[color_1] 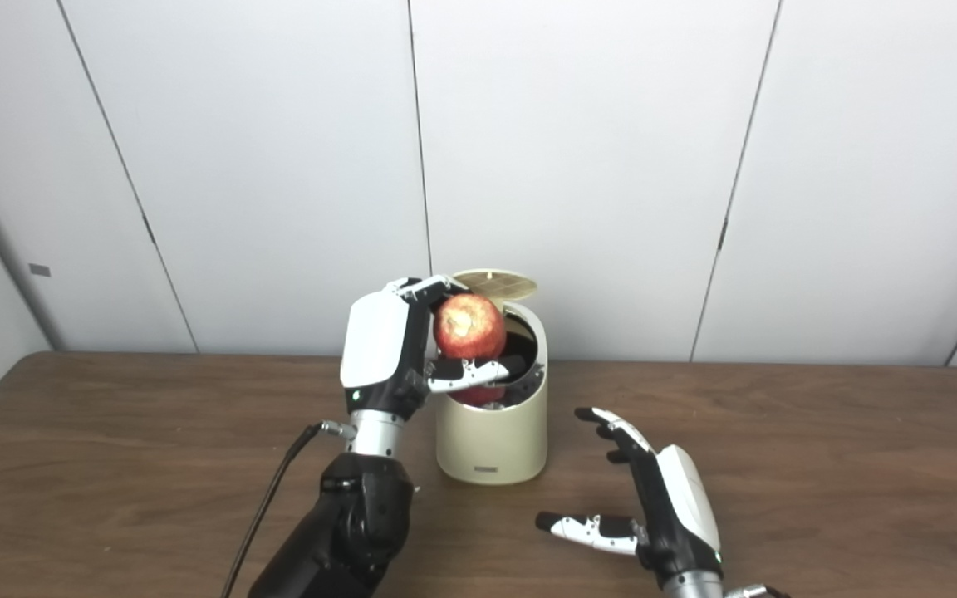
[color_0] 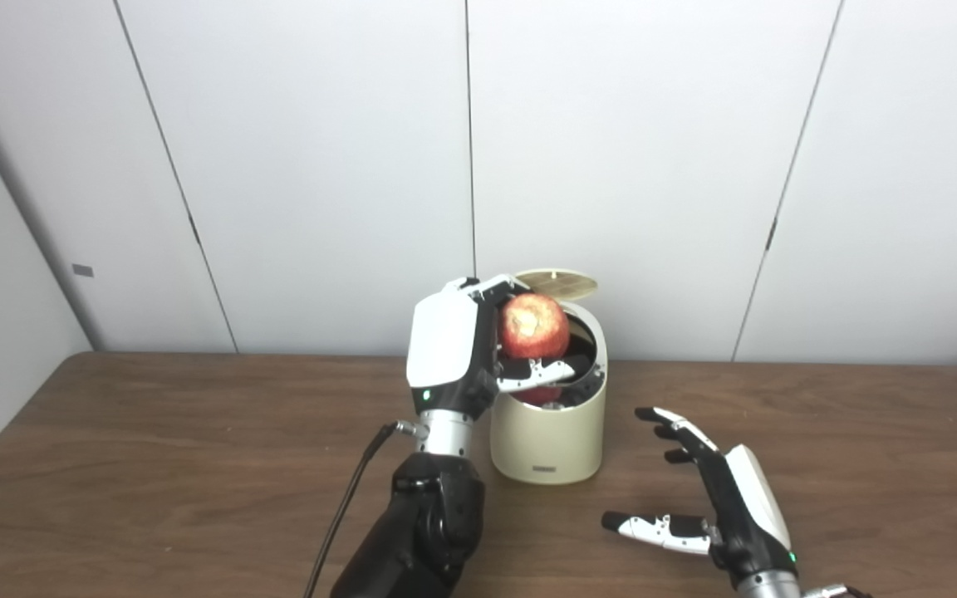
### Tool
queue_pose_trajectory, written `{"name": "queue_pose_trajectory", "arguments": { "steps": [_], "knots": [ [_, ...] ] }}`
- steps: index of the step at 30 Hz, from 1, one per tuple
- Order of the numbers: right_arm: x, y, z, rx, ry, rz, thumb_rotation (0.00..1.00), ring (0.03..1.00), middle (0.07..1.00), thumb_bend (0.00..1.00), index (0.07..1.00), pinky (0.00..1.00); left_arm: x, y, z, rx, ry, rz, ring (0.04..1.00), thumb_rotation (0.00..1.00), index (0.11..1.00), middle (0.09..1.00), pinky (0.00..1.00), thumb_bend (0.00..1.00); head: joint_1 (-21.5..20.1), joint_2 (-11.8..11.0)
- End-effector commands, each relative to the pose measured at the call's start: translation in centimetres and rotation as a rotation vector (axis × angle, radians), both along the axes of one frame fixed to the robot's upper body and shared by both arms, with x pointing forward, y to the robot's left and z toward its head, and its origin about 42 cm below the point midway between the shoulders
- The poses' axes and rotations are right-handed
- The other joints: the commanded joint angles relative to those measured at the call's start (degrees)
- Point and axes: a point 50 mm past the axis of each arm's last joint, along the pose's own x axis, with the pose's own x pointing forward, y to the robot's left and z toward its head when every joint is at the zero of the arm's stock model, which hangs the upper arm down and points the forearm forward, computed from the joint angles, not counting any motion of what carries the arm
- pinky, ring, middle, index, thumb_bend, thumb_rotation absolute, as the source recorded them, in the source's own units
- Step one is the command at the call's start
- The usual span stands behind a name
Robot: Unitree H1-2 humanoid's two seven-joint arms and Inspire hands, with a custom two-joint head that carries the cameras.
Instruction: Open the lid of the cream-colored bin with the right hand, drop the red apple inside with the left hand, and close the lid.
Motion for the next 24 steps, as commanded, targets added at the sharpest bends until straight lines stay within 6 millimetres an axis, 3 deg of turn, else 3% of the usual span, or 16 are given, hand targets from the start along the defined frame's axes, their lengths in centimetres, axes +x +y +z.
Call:
{"name": "queue_pose_trajectory", "arguments": {
  "steps": [1,14,24],
  "knots": [
    [0.6,0.6,2.2,0.018,-0.092,0.012,0.19,0.818,0.852,0.66,0.800,0.71,0.5,-0.6,2.0,0.012,-0.071,-0.011,0.537,0.00,0.517,0.456,0.78,0.52,0.04,0.07],
    [0.5,0.6,2.4,0.021,-0.092,0.016,0.21,0.822,0.860,0.65,0.808,0.71,1.0,-0.6,0.7,0.032,-0.045,-0.007,0.565,0.00,0.513,0.462,0.84,0.52,-0.48,0.27],
    [0.4,0.8,2.6,0.018,-0.092,0.012,0.23,0.822,0.860,0.66,0.804,0.72,1.4,-0.9,0.0,0.058,-0.036,-0.017,0.597,0.00,0.527,0.479,0.81,0.52,-0.74,0.67]
  ]
}}
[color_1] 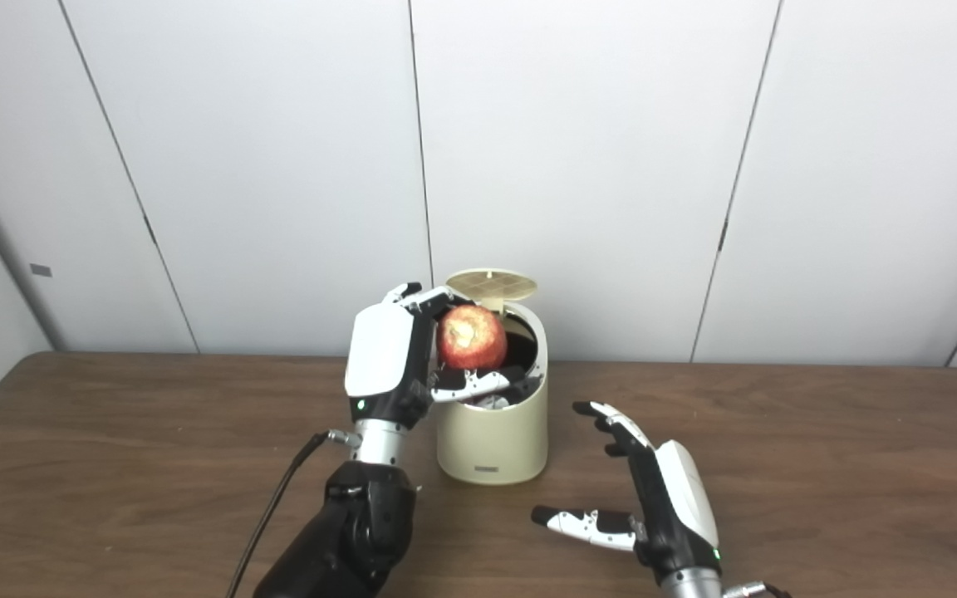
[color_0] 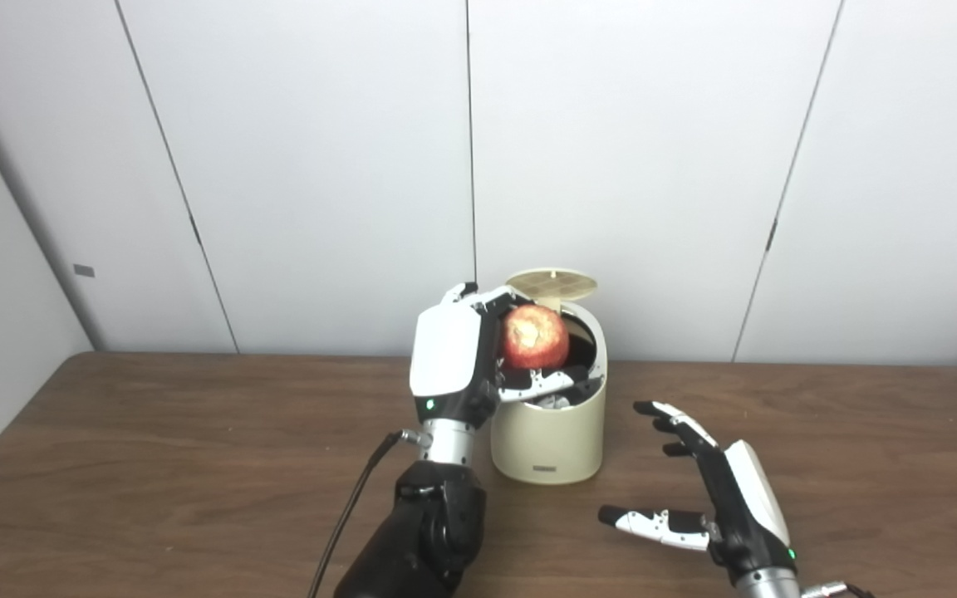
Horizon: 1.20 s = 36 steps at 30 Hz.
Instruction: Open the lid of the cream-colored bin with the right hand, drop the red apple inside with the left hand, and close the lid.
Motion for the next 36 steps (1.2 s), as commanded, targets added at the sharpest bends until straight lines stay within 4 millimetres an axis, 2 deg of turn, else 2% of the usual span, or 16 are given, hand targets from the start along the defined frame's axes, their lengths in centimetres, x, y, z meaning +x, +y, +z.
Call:
{"name": "queue_pose_trajectory", "arguments": {
  "steps": [1,3,4,5,7,8,9,12,36],
  "knots": [
    [0.56,0.56,1.97,0.010,-0.074,0.009,0.23,0.822,0.860,0.66,0.804,0.72,0.77,-0.67,1.68,0.029,-0.036,-0.022,0.601,0.00,0.528,0.481,0.81,0.52,-0.04,0.05],
    [0.56,0.61,2.01,0.009,-0.073,0.008,0.24,0.822,0.860,0.66,0.804,0.71,0.78,-0.71,1.60,0.035,-0.032,-0.024,0.609,0.00,0.504,0.493,0.80,0.52,-0.11,0.06],
    [0.55,0.63,2.04,0.009,-0.073,0.009,0.24,0.823,0.861,0.66,0.804,0.71,0.78,-0.72,1.58,0.039,-0.034,-0.023,0.614,0.00,0.601,0.494,0.80,0.54,-0.11,0.06],
    [0.55,0.65,2.07,0.008,-0.073,0.009,0.24,0.825,0.862,0.66,0.804,0.72,0.79,-0.71,1.57,0.044,-0.036,-0.022,0.617,0.00,0.652,0.495,0.80,0.54,-0.11,0.06],
    [0.55,0.67,2.11,0.009,-0.073,0.011,0.24,0.823,0.862,0.66,0.803,0.71,0.79,-0.69,1.56,0.051,-0.039,-0.020,0.623,0.00,0.698,0.496,0.79,0.55,-0.11,0.06],
    [0.56,0.68,2.13,0.009,-0.072,0.011,0.23,0.823,0.863,0.66,0.803,0.71,0.79,-0.68,1.57,0.053,-0.040,-0.020,0.629,0.05,0.709,0.567,0.79,0.68,-0.11,0.06],
    [0.56,0.68,2.14,0.010,-0.072,0.012,0.23,0.822,0.863,0.66,0.803,0.71,0.78,-0.67,1.58,0.054,-0.041,-0.021,0.635,0.09,0.717,0.614,0.80,0.76,-0.11,0.06],
    [0.62,0.67,2.13,0.009,-0.075,0.013,0.23,0.822,0.861,0.66,0.800,0.71,0.81,-0.63,1.64,0.058,-0.046,-0.022,0.646,0.12,0.725,0.647,0.80,0.81,-0.01,0.18],
    [0.78,0.77,2.06,0.000,-0.068,0.016,0.24,0.828,0.861,0.67,0.797,0.73,0.37,-0.11,2.42,0.050,-0.051,-0.036,0.639,0.14,0.694,0.642,0.78,0.82,0.32,0.68]
  ]
}}
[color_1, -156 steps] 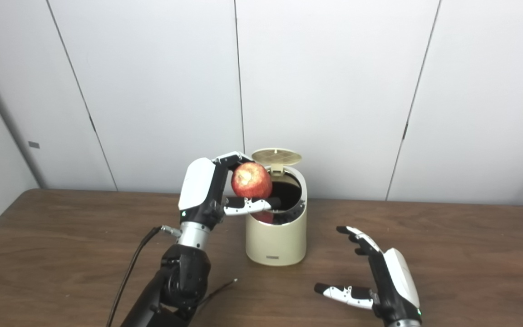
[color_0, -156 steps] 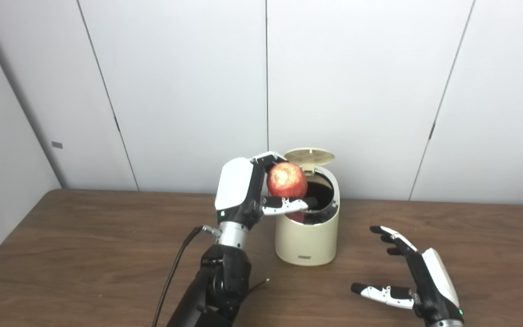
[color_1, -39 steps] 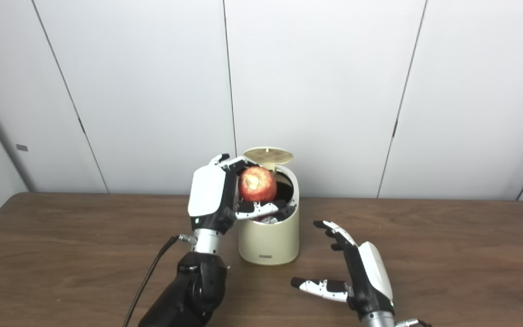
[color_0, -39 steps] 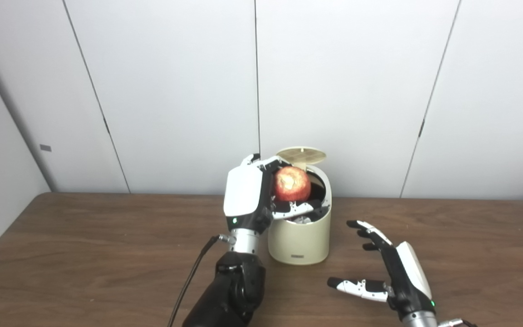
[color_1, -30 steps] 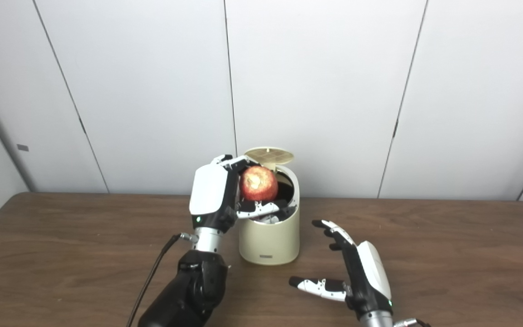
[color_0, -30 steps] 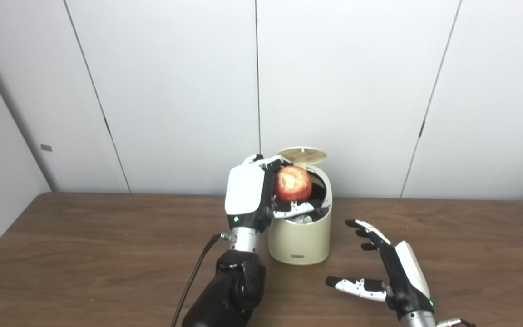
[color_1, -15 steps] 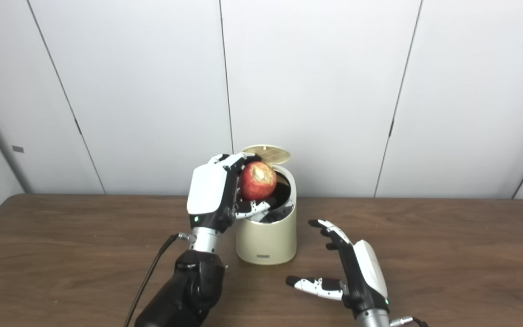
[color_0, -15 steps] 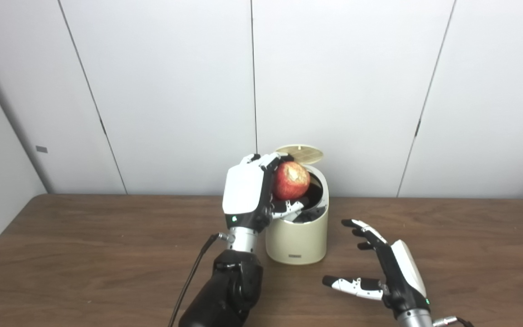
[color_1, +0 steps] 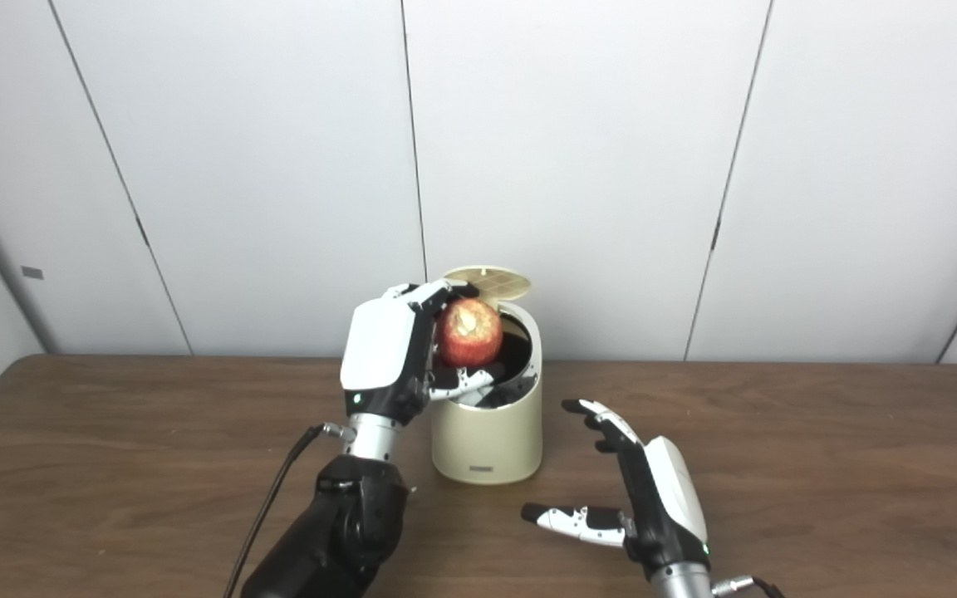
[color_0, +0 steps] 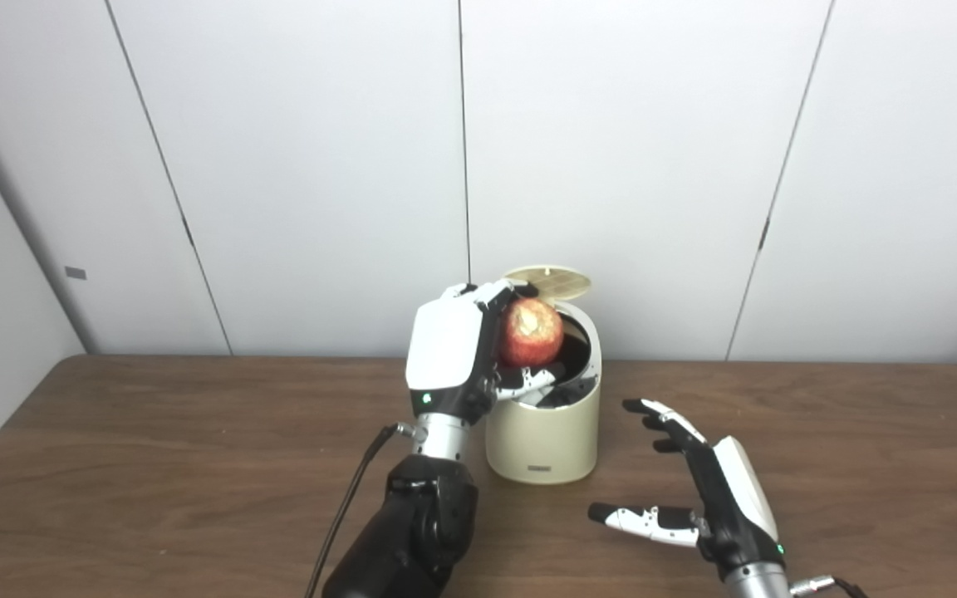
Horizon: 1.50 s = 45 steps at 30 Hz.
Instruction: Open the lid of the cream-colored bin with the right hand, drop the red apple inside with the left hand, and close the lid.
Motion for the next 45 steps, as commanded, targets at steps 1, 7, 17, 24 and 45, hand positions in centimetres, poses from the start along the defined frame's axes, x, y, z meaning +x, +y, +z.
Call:
{"name": "queue_pose_trajectory", "arguments": {
  "steps": [1,7,17,24,45],
  "knots": [
    [0.6,0.3,1.9,-0.001,-0.071,0.014,0.24,0.828,0.861,0.66,0.797,0.73,0.4,-0.2,1.7,0.001,-0.043,-0.012,0.637,0.14,0.694,0.642,0.78,0.82,-0.04,0.07],
    [0.7,0.2,1.9,0.007,-0.073,0.019,0.22,0.823,0.861,0.66,0.795,0.72,0.2,-0.1,1.7,-0.001,-0.046,-0.025,0.660,0.22,0.714,0.671,0.80,0.86,0.26,0.13],
    [0.8,0.2,1.7,0.010,-0.078,0.025,0.22,0.822,0.858,0.67,0.789,0.72,0.1,0.1,1.7,-0.003,-0.046,-0.018,0.665,0.23,0.718,0.686,0.78,0.86,0.42,0.07],
    [0.7,0.3,1.7,0.006,-0.075,0.015,0.25,0.817,0.857,0.67,0.805,0.71,0.1,0.2,1.7,-0.003,-0.046,-0.018,0.662,0.23,0.717,0.683,0.78,0.86,0.47,0.27],
    [0.8,-0.1,1.6,0.006,-0.070,0.020,0.22,0.812,0.855,0.66,0.800,0.71,-0.6,3.0,1.4,-0.203,-0.138,-0.028,0.513,0.00,0.515,0.469,0.51,0.52,1.39,0.17]
  ]
}}
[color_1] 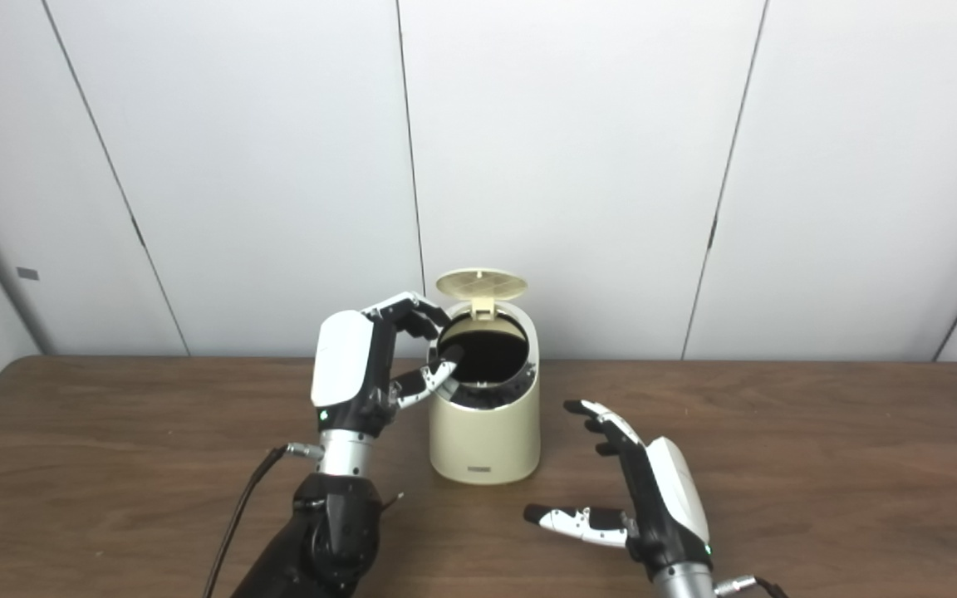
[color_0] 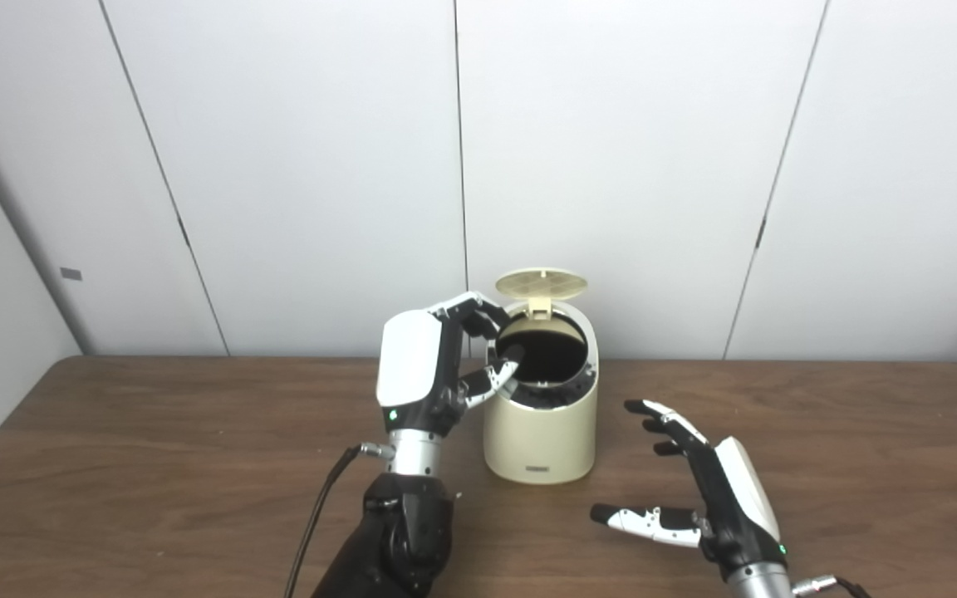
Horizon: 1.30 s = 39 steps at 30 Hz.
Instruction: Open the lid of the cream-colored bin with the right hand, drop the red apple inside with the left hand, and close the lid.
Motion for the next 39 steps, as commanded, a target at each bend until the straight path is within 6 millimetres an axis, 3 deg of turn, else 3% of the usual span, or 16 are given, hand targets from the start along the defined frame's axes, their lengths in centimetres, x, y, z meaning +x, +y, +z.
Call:
{"name": "queue_pose_trajectory", "arguments": {
  "steps": [1,14,19,20,21,22,27,33,39],
  "knots": [
    [0.7,0.3,1.6,0.007,-0.074,0.021,0.23,0.812,0.855,0.66,0.800,0.70,0.5,0.2,2.3,-0.028,-0.107,-0.009,0.512,0.00,0.513,0.471,0.50,0.52,0.16,-0.07],
    [0.7,0.4,1.6,0.003,-0.078,0.039,0.20,0.818,0.853,0.66,0.801,0.71,0.5,1.7,1.9,-0.006,-0.115,0.042,0.528,0.00,0.500,0.489,0.45,0.52,0.66,-0.16],
    [0.7,0.1,1.5,-0.004,-0.080,0.032,0.20,0.822,0.852,0.66,0.802,0.73,-0.1,2.9,2.4,-0.116,-0.039,-0.021,0.591,0.00,0.497,0.500,0.51,0.52,1.15,-0.09],
    [0.7,0.0,1.5,-0.003,-0.075,0.028,0.20,0.824,0.854,0.66,0.804,0.73,-0.2,3.2,2.4,-0.157,0.001,-0.051,0.617,0.03,0.498,0.579,0.53,0.52,1.16,-0.07],
    [0.7,-0.1,1.5,-0.001,-0.072,0.027,0.21,0.827,0.856,0.66,0.807,0.73,-0.4,3.6,2.5,-0.192,0.038,-0.079,0.674,0.07,0.624,0.661,0.60,0.65,1.14,-0.05],
    [0.7,-0.2,1.5,0.000,-0.071,0.025,0.21,0.827,0.857,0.66,0.807,0.73,-0.6,3.9,2.5,-0.226,0.078,-0.116,0.702,0.08,0.678,0.697,0.62,0.70,1.18,0.02],
    [0.6,-0.7,1.4,-0.008,-0.067,0.019,0.20,0.818,0.855,0.66,0.805,0.71,-1.4,6.0,1.9,-0.352,0.209,-0.282,0.814,0.14,0.858,0.838,0.69,0.78,1.64,-0.08],
    [0.7,-1.2,1.3,-0.011,-0.059,0.013,0.20,0.815,0.860,0.66,0.806,0.70,-1.9,8.1,0.4,-0.427,0.239,-0.375,0.820,0.16,0.909,0.861,0.71,0.82,2.28,0.12],
    [0.7,-1.9,1.4,0.000,-0.064,0.001,0.20,0.817,0.859,0.67,0.798,0.69,-2.3,9.6,-1.7,-0.367,0.302,-0.328,0.833,0.17,0.892,0.853,0.73,0.83,2.42,0.26]
  ]
}}
